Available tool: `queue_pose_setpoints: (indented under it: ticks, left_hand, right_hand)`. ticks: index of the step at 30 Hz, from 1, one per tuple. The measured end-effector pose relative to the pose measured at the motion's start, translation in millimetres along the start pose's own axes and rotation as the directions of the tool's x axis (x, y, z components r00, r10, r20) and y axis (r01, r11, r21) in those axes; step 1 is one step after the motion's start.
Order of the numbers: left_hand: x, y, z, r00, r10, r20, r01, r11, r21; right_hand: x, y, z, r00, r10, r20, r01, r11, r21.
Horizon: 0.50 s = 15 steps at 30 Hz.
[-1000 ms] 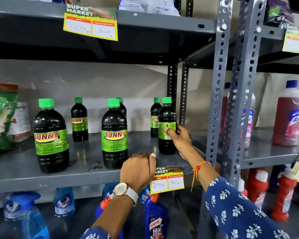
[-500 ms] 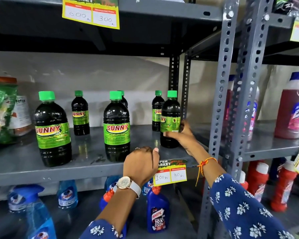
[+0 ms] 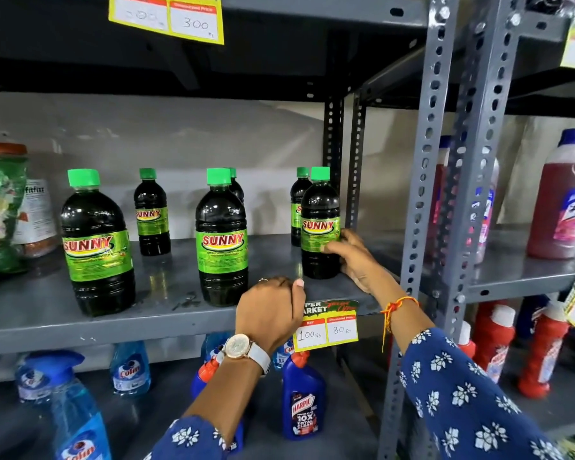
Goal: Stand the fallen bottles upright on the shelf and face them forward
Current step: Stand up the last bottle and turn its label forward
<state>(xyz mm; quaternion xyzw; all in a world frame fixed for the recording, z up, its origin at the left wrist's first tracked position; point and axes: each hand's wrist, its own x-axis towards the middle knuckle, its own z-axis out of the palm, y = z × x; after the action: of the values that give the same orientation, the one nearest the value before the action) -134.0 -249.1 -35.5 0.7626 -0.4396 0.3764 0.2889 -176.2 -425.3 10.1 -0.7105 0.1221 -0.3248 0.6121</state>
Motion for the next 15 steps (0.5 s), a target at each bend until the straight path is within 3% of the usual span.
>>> queue_pose_setpoints:
  ticks: [3,9,15]
  left_hand:
    - [-0.3,0.1,0.3,1.000,0.005,-0.004,-0.005,1.000,0.002]
    - [-0.1,0.5,-0.1,1.000,0.006,-0.015,-0.006,1.000,-0.003]
    - [0.1,0.6,0.9,1.000,0.010,-0.030,-0.010,1.000,-0.010]
  right_hand:
    - [-0.6,1.3,-0.5,0.999,-0.038,-0.024,0.036,0.995,-0.098]
    - [0.4,1.8,-0.4,0.998,-0.033,-0.047,0.031,0.999,-0.039]
    - [-3.3,1.7,-0.9,0.994,-0.059,-0.089,0.036,0.970,-0.239]
